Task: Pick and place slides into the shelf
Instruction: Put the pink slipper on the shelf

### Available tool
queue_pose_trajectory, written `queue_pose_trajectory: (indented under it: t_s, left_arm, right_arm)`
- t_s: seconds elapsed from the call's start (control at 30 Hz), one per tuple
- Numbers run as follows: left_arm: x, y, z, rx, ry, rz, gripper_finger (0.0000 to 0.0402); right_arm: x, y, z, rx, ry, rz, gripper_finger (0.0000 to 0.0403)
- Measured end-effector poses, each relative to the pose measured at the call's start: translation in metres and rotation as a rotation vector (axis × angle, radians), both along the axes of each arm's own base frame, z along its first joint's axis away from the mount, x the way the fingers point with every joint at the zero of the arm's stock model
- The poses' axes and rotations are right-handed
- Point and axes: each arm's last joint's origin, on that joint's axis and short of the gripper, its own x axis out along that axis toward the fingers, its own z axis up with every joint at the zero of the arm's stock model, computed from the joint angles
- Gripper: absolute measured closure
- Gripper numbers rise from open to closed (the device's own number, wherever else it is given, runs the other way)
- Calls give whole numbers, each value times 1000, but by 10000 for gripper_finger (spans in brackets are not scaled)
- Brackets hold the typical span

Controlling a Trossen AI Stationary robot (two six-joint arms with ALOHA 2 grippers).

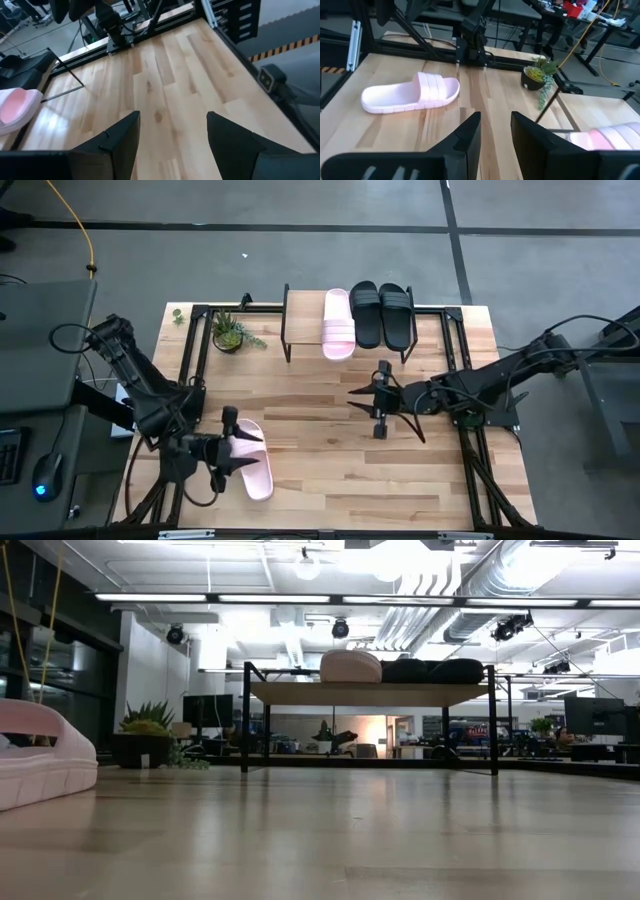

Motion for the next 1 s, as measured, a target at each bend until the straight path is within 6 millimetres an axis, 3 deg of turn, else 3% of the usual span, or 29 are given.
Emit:
queue_pose_trajectory:
  t_s: [0.2,0.43,1.0]
  left_arm:
    - [0,-10,-8,-3,16,-3,190]
    - [15,-27,-9,19,105,44,190]
    - [48,-67,-32,79,466,288,190]
  right_arm:
    - [5,3,-4,37,2,13,306]
    - [6,3,-5,67,1,3,306]
    - [6,4,-2,75,-29,16,306]
